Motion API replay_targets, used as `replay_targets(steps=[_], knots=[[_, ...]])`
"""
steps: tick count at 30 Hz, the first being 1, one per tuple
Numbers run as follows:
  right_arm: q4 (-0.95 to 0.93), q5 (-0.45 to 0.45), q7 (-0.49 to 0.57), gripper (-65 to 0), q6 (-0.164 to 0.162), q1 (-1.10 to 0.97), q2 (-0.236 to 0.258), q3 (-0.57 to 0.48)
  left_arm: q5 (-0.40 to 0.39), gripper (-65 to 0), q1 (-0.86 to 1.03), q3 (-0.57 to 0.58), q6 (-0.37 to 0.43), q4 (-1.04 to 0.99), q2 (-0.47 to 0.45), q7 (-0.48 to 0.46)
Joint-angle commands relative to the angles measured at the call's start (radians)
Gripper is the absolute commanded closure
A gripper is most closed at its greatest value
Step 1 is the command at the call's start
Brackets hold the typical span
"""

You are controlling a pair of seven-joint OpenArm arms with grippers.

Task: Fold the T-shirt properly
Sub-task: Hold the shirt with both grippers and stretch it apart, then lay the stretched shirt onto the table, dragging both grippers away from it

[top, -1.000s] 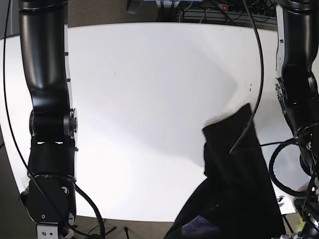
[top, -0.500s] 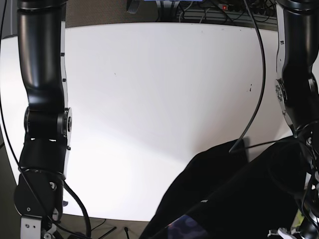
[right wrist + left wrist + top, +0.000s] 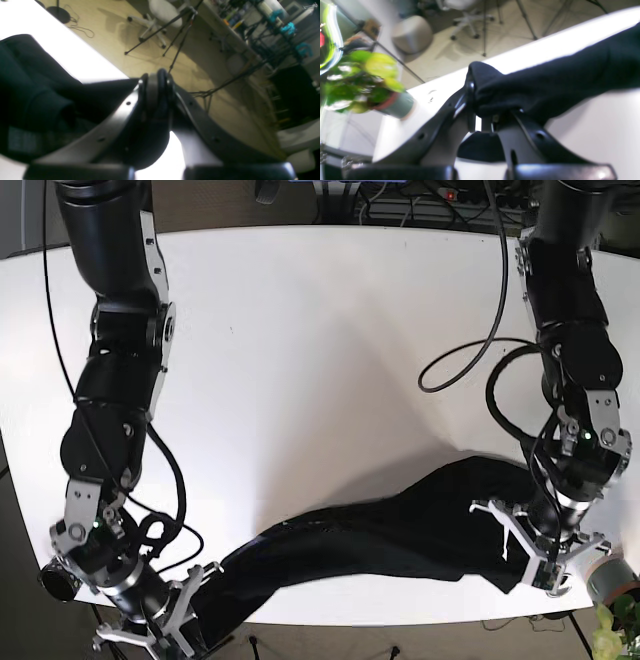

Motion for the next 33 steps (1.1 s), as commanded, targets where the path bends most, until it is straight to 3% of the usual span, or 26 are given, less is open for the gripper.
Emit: replay_targets(steps=[1,9,29,33], knots=[[0.057,0.001,0.025,0.0,-0.014,-0.026,0.009,0.025,0.013,-0.1,0.034,-0.005,0.009,0.043,0.002,-0.02],[0.18,0.004,0.025,0.0,-0.014,-0.261,0.002,0.105,0.011,0.0,0.285,-0.043,0.009,0.101,0.062,-0.021],[0.278,0.006,0.025,0.0,-0.005,-0.688,-0.133,0.359,0.005,0.0,0.753,-0.127,0.009,0.146,0.146,-0.021],[0.271,0.083,0.025,0.0,-0.006,-0.748,-0.126,0.393,0.003,0.0,0.821,-0.173,0.007,0.152,0.158,-0.023]])
